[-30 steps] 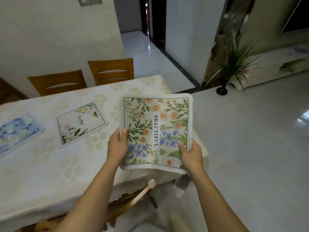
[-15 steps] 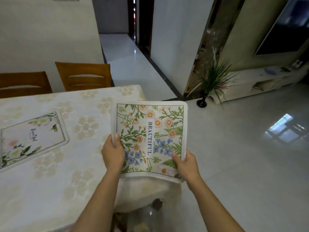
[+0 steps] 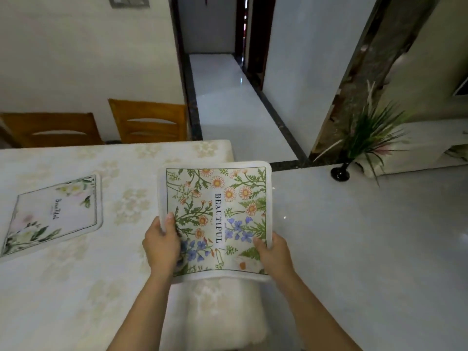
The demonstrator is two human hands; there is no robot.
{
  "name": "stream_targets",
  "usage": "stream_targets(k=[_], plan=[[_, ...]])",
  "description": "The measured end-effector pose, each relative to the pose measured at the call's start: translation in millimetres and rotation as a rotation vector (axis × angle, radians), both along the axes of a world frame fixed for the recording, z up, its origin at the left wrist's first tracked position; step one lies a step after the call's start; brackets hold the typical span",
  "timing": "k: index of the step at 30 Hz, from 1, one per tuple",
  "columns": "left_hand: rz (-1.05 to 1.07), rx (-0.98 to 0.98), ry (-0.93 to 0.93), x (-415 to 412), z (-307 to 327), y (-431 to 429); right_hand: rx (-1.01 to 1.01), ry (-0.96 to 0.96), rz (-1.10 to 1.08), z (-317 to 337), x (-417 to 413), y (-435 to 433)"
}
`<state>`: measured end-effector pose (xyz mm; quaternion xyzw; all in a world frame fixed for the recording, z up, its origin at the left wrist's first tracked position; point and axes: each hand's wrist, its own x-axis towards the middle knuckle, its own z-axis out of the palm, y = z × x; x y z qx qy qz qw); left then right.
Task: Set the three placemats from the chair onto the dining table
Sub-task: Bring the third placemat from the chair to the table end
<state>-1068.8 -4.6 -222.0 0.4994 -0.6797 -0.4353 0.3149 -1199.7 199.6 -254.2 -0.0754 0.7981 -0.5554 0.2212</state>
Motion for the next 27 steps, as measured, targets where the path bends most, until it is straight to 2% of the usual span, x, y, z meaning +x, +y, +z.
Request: stream_targets(k=[7, 11, 17, 21, 27], plan=[[0.142, 0.133, -0.060, -21.9, -18.1, 60.7, 0.025, -0.052, 0.280, -22.6, -75.0, 6.4], [0.221, 0.138, -0.099, -34.1, -19.8, 92.1, 0.045, -0.075, 0.385, -25.0, -107.9, 9.6], [0.357, 0.245, -0.145, -27.4, -35.6, 102.9, 0.097, -0.058, 0.580, -33.9, -124.1, -22.9], [0.359, 0.293, -0.195, -40.8, -44.2, 91.0, 0.158, -0.027, 0.644, -38.0, -130.2, -40.9], [0.305, 0.414, -0.194, -61.5, -63.6, 67.5, 0.221, -0.026, 0.627, -45.7, -160.4, -84.9]])
